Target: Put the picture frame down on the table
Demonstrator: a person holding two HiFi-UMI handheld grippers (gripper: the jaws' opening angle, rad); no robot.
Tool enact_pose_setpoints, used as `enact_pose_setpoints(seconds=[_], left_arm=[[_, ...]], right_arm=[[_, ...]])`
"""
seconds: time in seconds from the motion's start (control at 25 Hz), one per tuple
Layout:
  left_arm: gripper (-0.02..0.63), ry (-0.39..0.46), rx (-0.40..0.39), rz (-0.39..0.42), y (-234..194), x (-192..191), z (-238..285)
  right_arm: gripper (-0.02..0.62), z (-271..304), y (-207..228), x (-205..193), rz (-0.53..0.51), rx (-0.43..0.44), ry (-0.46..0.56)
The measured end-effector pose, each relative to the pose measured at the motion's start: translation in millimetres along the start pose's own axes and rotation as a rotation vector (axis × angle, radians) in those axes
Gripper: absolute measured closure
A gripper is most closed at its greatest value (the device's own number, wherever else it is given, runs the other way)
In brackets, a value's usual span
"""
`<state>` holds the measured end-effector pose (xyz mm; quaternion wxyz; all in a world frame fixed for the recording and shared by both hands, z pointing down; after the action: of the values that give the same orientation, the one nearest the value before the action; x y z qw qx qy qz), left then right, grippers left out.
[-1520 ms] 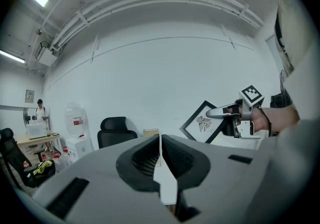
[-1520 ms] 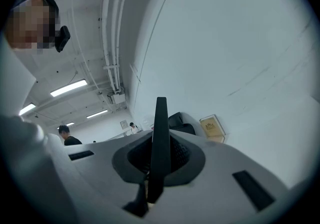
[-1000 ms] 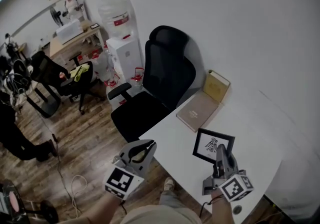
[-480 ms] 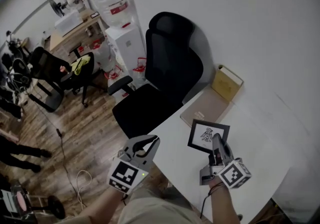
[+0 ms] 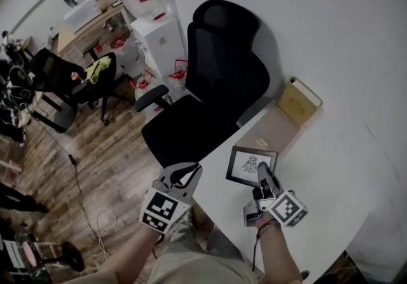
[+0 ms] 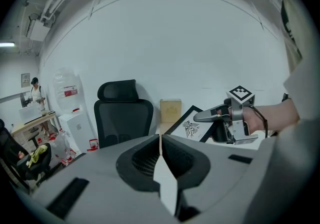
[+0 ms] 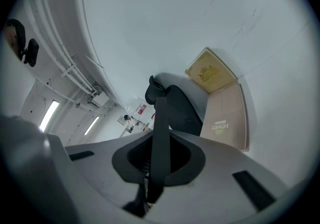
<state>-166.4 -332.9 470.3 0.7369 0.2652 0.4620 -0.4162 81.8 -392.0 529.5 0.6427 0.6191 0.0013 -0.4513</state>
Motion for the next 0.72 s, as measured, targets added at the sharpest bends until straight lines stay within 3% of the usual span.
enact_pose_setpoints(seconds=[0.28, 0.72], left_arm=[[0.574, -0.061, -0.022, -0.065, -39.1, -40.8, 22.3], [0.574, -0.169, -0.077, -0.136, -63.6, -100.8, 52.5]], right_arm=[[0.563, 39.4, 11.9, -37.8, 0.025, -0.051, -0.070], [0.562, 84.6, 51.2, -96.0, 0.066, -0.114, -0.181]])
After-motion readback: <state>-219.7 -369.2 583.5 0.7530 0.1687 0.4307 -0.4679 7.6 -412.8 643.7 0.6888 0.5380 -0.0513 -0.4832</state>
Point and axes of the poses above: the fingertips, and each gripper's own axes: z forward along the fingers, y to its right, x out of its top, the point moved 7 cm from there along -z, backward along the fingers, and after that the axes turned 2 degrees about -x, right-handed, at the moved point
